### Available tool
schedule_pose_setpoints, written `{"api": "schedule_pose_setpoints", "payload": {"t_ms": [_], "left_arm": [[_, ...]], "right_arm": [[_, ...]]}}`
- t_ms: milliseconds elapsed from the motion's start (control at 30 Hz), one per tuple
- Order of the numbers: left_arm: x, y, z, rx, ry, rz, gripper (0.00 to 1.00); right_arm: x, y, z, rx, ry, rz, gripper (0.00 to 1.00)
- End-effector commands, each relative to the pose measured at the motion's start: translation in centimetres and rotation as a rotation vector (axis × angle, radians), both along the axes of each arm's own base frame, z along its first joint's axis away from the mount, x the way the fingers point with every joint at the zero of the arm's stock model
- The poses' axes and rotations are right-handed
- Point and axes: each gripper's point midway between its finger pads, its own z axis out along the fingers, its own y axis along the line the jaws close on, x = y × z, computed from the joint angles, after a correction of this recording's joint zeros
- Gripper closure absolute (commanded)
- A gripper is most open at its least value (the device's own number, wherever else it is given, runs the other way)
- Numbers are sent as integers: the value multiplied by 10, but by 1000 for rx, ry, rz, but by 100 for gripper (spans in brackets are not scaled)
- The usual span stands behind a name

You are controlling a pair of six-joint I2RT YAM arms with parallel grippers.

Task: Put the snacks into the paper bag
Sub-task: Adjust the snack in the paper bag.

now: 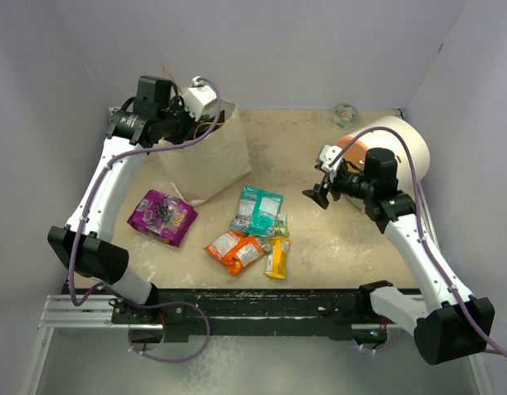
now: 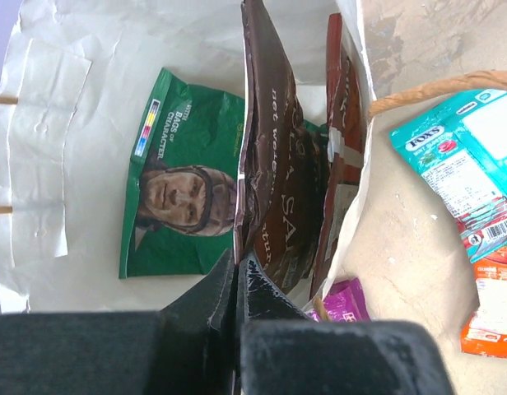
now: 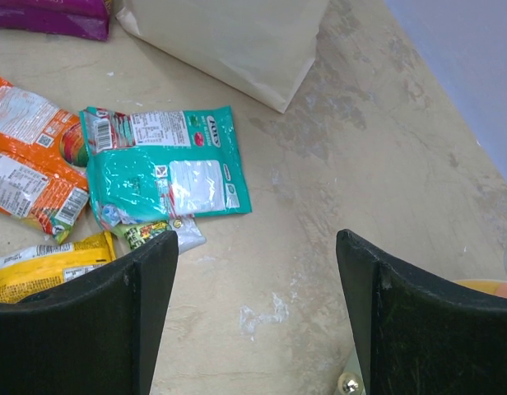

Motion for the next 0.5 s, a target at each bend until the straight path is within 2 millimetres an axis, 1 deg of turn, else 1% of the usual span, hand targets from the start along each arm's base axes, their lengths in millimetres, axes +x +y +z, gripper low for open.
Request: {"api": "schedule_pose_setpoints", "payload": {"t_ms": [0,133,233,300,367,467], "left_arm": [[3,-13,46,-79,-156,-81,100],[-4,-23,77,-133,-271,-163,100],[-8,-27,90,-174,-306,-198,100],[-8,-27,90,-192,-299,-204,100],[-5,-24,83,-187,-287,-195,100],[6,-9,61,-150,-246,-147,100]], "right_arm": [[2,3,7,18,-30,21,20],[2,3,6,15,-29,21,20],[2,3,5,14,-29,21,20],[2,3,4,13,-26,21,20],[3,3,3,13,-24,22,20],[3,3,3,12,-24,21,20]]}}
